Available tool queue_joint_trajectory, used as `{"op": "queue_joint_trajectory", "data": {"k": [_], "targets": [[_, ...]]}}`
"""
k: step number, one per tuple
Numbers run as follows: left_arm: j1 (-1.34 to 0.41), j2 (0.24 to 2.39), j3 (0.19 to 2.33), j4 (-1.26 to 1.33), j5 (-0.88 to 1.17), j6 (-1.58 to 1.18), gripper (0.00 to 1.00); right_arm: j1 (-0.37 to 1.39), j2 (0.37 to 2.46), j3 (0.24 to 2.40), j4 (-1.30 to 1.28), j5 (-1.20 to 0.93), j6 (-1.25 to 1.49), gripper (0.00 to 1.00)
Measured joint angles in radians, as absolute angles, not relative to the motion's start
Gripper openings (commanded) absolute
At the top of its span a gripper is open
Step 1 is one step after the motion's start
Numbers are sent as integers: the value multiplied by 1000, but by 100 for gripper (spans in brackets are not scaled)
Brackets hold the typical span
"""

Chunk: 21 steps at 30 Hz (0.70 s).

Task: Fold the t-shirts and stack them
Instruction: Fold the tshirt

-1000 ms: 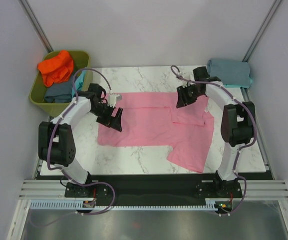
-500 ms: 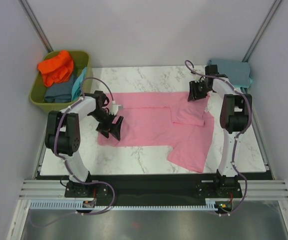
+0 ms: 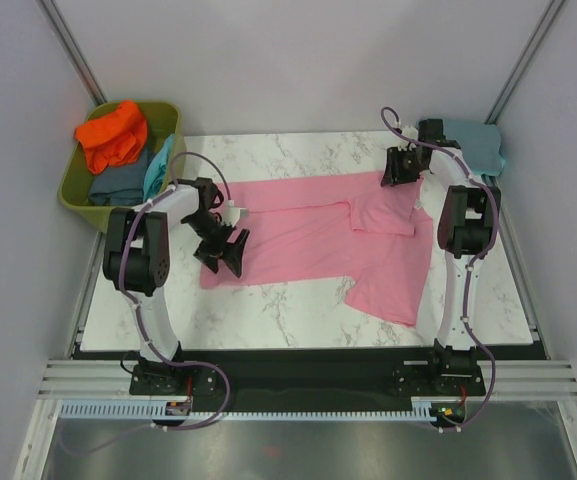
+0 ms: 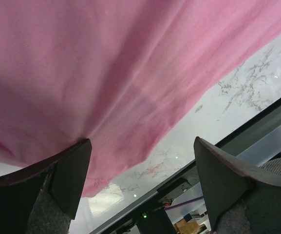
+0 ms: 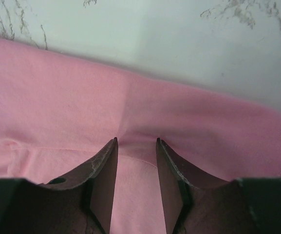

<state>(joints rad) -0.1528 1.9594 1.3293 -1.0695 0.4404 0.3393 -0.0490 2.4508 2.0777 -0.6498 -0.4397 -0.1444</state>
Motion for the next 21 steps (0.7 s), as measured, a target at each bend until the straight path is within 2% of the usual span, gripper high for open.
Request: {"op": "queue_joint_trajectory", "data": {"k": [7,11,13,14,15,17,18,19,21], "targets": [[-150,1990,1467,-1076,397,339,96,-50,2454,2080,-643,-439,-142,46],[-147,1991,1662,-1079,404,339,99,-52,2448,2065,-630,-445,-142,47],[-143,1995,1765,-1074,416,339,97,-52,2441,2054,-620,-447,-142,47],[-141,2000,1812,-1067,424,337,93,-52,2439,2049,-616,-447,-143,47],[-138,2011,1850,-1065,424,331,73,-52,2437,2044,-612,-447,-143,47],[-131,2055,1944,-1047,420,306,75,-52,2433,2038,-606,-447,-144,47],[-126,2087,1984,-1040,414,299,92,-52,2431,2035,-604,-447,-145,47],[-121,2119,2012,-1030,404,297,99,-51,2430,2033,-604,-446,-145,47],[-113,2199,2067,-1021,385,282,99,-51,2425,2025,-600,-446,-146,48]]}}
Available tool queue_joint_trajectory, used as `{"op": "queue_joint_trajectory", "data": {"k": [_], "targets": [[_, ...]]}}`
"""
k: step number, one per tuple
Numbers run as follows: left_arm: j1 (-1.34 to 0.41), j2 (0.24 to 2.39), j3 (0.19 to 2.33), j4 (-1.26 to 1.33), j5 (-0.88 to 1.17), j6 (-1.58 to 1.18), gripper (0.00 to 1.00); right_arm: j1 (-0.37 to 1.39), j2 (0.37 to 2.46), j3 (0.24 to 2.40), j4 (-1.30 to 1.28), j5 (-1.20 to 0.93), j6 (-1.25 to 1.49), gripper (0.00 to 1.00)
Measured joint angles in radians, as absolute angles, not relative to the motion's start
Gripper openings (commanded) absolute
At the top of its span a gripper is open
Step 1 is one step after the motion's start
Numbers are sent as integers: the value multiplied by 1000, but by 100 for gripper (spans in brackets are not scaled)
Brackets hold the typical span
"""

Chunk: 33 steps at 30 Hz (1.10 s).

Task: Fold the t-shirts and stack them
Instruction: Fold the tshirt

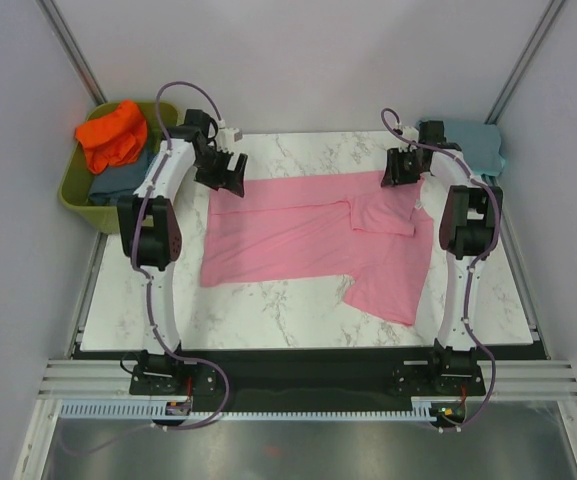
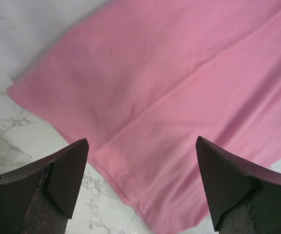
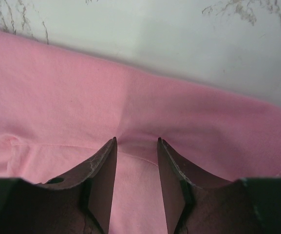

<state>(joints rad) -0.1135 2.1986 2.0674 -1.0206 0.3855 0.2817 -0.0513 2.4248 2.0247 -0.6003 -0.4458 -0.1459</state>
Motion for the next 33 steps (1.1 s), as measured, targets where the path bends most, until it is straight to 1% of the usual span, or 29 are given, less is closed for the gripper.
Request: {"op": "queue_joint_trajectory", "data": {"k": [4,8,20,26,33], "targets": [[-105,2346,2132,-1015,331,277,99,-51,2411,2004,-600,-442,-150,48],[-104,2419,2168,-1015,287,277,99,-51,2403,1994,-604,-436,-154,48],[-104,2469,2234,-984,242,277,99,-47,2389,1976,-611,-418,-161,50],[-102,2515,2297,-969,216,276,99,-30,2428,2042,-621,-395,-161,52],[-89,2561,2367,-927,176,272,99,8,2489,2144,-610,-355,-162,58]]}}
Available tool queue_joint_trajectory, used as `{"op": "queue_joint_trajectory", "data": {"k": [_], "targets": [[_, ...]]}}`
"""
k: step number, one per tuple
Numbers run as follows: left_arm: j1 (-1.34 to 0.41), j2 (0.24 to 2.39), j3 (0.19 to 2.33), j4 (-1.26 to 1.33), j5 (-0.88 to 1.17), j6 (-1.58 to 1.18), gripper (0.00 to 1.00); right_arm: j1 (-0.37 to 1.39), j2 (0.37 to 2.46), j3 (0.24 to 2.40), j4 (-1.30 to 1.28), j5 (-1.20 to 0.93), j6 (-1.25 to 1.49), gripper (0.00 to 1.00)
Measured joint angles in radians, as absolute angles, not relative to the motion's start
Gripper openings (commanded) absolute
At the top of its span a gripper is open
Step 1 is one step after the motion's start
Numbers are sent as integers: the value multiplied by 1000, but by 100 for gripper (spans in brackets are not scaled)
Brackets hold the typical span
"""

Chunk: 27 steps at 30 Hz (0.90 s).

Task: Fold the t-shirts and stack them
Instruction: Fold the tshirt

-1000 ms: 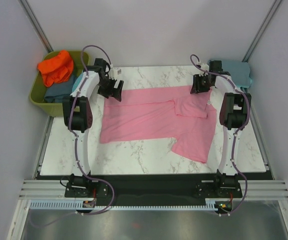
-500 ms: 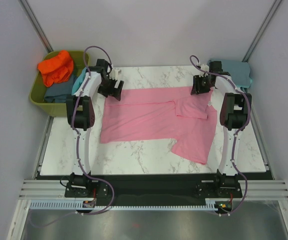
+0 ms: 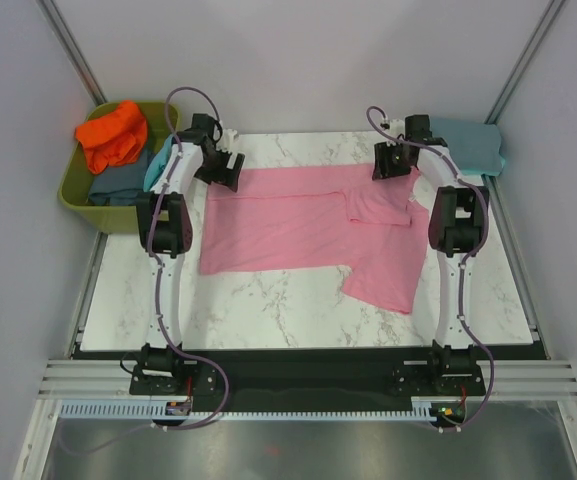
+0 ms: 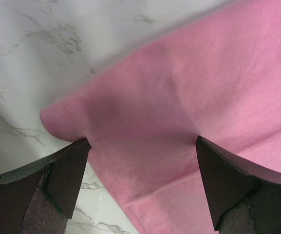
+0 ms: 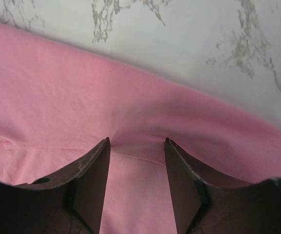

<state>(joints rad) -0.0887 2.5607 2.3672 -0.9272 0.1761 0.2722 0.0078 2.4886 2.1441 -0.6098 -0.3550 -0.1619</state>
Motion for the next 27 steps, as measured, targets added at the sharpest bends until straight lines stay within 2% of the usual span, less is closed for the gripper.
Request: {"op": "queue_joint_trajectory", "data": {"k": [14,18,23,27], "targets": [[-52,2582,2395,-885,157,272,99,61,2517,2189,-574,-293,-174,61],[-53,2544,2392,-894,176,265,99,61,2455,2115,-588,-295,-190,64],[-54,2299,2253,-898,262,224,99,61,2186,1890,-602,-318,-264,66],[-72,1971,2086,-895,330,181,99,61,1917,1780,-590,-340,-308,74]]}}
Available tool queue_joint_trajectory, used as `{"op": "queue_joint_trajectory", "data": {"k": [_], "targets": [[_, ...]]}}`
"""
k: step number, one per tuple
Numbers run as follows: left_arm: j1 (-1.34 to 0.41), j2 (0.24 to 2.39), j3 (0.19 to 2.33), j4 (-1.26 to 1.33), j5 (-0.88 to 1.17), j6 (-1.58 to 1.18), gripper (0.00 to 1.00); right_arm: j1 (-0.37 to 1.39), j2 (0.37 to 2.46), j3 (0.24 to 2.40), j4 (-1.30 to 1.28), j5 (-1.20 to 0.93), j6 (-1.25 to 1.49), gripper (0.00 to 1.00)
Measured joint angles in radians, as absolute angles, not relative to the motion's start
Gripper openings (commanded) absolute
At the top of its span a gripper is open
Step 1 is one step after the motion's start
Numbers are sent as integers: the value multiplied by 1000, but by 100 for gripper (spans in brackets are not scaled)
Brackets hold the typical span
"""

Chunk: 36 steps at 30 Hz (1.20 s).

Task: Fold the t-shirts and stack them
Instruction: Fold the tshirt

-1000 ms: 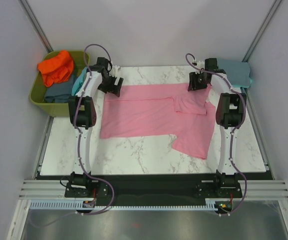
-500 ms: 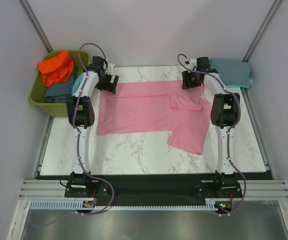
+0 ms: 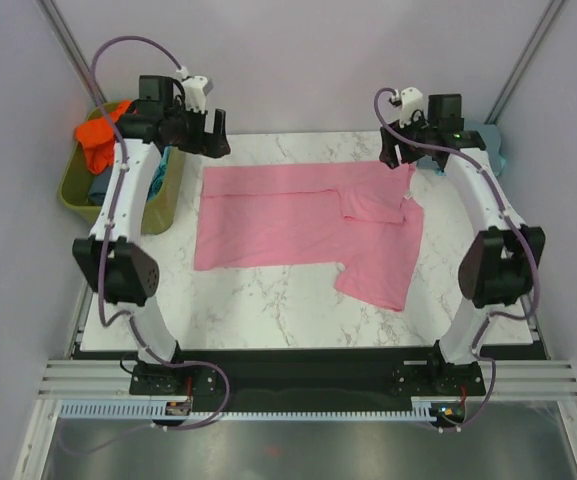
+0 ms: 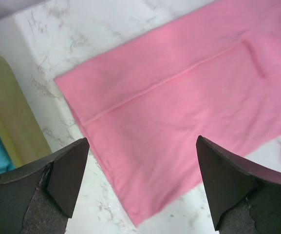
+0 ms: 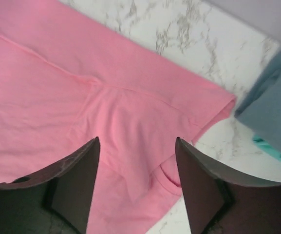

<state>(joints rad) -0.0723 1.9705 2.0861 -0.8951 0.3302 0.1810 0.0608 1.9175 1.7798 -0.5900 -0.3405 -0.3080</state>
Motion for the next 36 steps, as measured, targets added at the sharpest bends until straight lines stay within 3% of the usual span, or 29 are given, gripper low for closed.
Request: {"op": "queue_joint_trajectory", "data": {"k": [5,9,14,19,25,29,32,36], "targets": [[-132,1600,1933,-888,430,86,99,64,1605,1613,-559,-378,-322,98],[-133,1444,1796,-897,539,13,99,70,1439,1444,-596,-407,-272,98],[-139,1374,1608,-925,657,-29,99,66,1404,1362,-752,-485,-195,98],[-260,1260,1390,-952,540,44,99,81,1255,1242,-877,-521,-242,98],[-268,1065,1245,-959,467,78,99,170,873,1131,-883,-435,-458,98],[-270,962,1130,-955,370,78,88,175,725,954,-894,-354,-643,98],[-270,967,1077,-957,350,72,99,175,683,821,-910,-310,-765,98],[-269,1064,1052,-947,377,99,99,175,672,688,-936,-274,-902,97]]}}
